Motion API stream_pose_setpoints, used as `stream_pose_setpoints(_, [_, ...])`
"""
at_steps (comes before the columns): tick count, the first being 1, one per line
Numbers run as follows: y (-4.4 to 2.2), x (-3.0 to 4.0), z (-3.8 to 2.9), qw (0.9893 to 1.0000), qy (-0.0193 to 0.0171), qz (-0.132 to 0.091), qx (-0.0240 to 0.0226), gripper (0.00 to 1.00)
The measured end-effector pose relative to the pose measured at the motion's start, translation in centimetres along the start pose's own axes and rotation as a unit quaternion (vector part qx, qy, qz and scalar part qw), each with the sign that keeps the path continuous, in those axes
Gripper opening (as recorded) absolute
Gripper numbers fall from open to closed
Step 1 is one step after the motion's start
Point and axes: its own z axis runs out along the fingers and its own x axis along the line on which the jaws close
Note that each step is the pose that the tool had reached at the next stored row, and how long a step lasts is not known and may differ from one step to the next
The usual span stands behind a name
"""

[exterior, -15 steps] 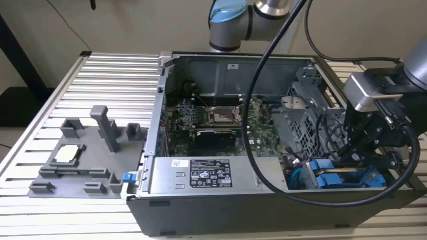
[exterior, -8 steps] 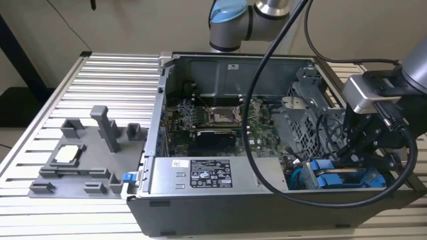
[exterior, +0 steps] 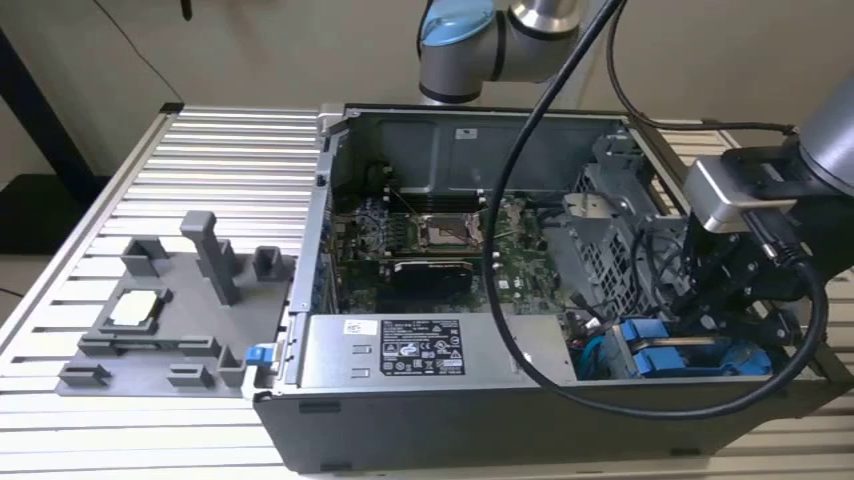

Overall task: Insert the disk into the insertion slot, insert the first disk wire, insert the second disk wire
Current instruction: 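Insert the second disk wire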

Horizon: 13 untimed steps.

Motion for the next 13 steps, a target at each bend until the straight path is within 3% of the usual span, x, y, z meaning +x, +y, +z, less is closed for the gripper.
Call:
stream_pose_setpoints(9, [0.04,-0.19,-2.73,1.0,-0.0084,0.0,0.0002,0.24])
stream_pose_setpoints(13, [0.04,-0.19,-2.79,0.9999,-0.0102,0.001,0.0003,0.24])
